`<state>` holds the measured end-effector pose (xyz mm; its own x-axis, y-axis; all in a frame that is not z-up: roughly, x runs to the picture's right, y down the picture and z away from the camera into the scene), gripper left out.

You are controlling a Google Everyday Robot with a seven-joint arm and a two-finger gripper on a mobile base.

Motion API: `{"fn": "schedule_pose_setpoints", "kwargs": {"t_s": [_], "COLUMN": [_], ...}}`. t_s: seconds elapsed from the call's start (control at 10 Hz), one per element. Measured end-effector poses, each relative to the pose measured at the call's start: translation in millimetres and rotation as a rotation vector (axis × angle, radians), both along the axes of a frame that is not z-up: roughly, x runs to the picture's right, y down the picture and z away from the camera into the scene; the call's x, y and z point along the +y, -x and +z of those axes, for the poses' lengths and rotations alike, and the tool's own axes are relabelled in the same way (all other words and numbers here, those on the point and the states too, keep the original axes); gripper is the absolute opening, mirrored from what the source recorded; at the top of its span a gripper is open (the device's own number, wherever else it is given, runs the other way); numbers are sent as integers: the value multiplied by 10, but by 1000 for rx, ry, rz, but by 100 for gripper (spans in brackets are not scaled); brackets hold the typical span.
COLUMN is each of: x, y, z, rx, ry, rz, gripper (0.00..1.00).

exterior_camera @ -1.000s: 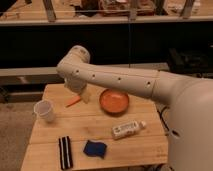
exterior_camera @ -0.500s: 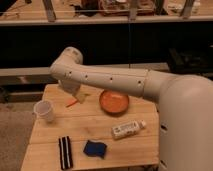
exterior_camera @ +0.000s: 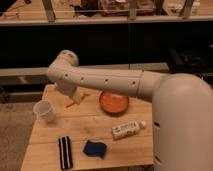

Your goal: Pick up the ceramic cup

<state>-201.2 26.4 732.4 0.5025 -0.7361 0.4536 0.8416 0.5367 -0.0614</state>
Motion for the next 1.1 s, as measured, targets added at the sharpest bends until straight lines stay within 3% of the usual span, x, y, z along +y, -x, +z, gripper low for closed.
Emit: {"fn": "schedule_pose_setpoints", "kwargs": {"t_s": [1.1], "x": [203], "y": [367], "z": [77], "rx": [-56], "ry": [7], "rz": [-62], "gripper": [80]}}
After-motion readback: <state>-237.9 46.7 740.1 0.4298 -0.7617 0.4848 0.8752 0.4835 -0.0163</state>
